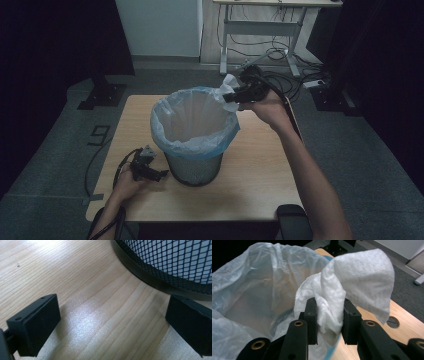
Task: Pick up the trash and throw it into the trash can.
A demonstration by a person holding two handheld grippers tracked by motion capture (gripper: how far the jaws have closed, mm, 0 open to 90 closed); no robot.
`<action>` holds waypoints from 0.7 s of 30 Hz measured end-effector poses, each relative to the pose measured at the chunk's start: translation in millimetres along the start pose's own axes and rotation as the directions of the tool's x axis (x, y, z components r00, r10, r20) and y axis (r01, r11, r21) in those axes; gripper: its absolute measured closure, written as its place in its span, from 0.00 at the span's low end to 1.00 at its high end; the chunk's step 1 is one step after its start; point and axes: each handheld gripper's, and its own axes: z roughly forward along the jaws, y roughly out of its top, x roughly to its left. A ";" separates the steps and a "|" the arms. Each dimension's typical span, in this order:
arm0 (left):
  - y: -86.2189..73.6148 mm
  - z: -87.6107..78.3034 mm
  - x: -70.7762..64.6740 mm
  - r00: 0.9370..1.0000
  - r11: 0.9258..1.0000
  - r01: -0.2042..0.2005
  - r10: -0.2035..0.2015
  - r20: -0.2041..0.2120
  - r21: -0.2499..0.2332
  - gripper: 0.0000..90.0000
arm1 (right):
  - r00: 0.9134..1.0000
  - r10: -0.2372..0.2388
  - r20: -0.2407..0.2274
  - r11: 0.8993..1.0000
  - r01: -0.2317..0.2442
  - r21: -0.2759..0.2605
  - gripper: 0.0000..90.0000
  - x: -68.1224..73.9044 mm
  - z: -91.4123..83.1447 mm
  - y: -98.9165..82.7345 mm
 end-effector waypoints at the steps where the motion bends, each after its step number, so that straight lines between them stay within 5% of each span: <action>1: 0.0 0.0 0.0 1.000 1.000 0.000 0.000 0.000 0.000 0.00 | 1.000 -0.003 -0.010 1.000 0.003 -0.001 0.78 2.1 3.4 1.6; 17: 0.0 0.0 0.0 1.000 1.000 0.000 0.000 0.000 0.000 0.00 | 0.996 -0.060 -0.063 0.994 0.066 0.087 0.75 26.4 59.7 2.0; 21: 0.0 0.0 0.0 1.000 1.000 0.000 0.000 0.000 0.000 0.00 | 0.996 -0.076 -0.056 0.991 0.081 0.109 0.67 27.6 65.8 -3.1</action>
